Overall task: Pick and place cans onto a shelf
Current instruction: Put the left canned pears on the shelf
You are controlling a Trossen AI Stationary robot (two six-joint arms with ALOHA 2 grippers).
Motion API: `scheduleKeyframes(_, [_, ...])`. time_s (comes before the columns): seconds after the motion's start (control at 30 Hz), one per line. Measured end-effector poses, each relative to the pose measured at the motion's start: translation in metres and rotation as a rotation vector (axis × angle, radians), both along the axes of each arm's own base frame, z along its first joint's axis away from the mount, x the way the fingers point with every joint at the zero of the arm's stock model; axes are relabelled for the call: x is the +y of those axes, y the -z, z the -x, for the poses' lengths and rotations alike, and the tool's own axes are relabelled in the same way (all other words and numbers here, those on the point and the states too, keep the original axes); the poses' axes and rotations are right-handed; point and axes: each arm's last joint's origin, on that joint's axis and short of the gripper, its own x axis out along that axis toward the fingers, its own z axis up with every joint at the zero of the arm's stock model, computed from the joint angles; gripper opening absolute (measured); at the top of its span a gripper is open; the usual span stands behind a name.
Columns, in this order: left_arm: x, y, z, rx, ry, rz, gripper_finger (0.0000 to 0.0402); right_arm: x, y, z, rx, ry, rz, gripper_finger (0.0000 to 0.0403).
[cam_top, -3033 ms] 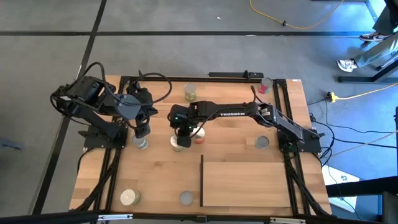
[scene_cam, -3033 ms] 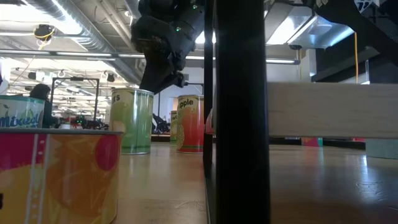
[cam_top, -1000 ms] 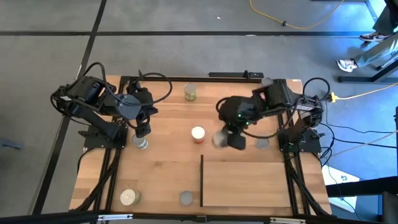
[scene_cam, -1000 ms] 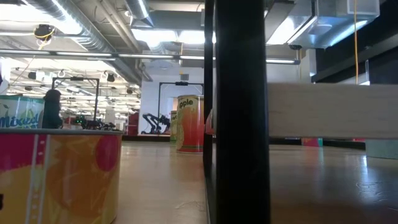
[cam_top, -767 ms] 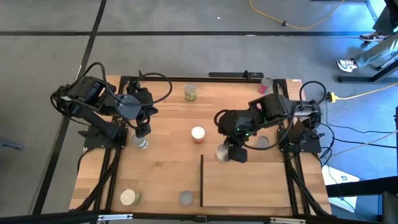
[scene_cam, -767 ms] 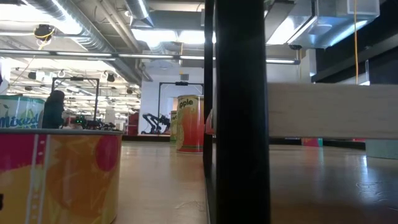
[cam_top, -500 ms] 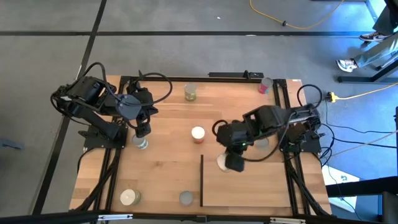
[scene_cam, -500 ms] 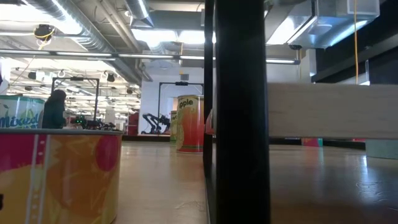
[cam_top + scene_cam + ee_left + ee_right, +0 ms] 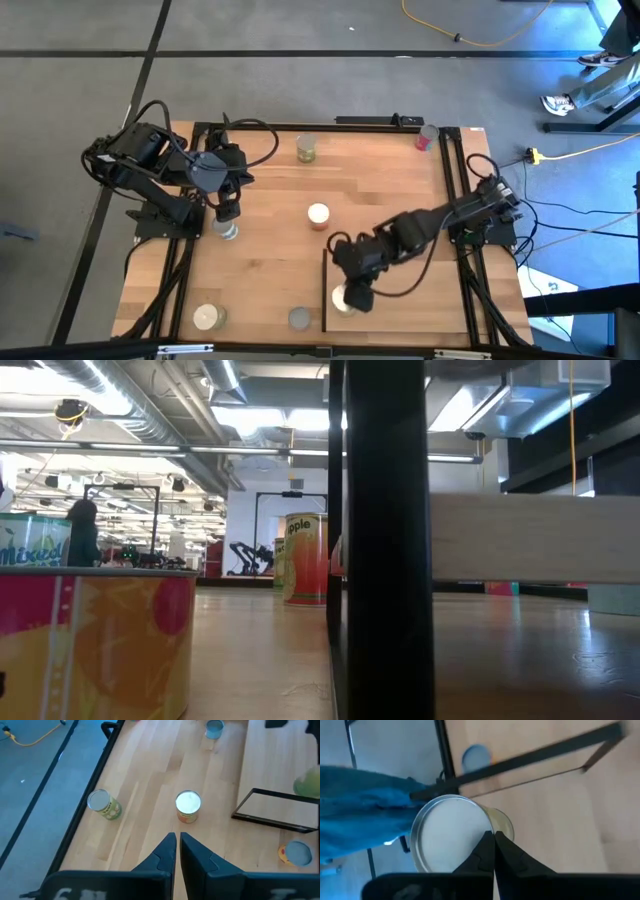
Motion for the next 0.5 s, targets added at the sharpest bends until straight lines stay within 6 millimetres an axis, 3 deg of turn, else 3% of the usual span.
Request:
scheduleKeyframes(0.23, [0.000,0.000,0.000,0.001,0.000,0.001,0.0017,0.020,0.027,0.006,0.005,-0.032,0.021,0.0000])
scheduleKeyframes(0.5, [0.000,0.000,0.000,0.001,0.000,0.002,0.0017,0.025,0.057,0.005,-0.022,-0.012,0.054,0.0000])
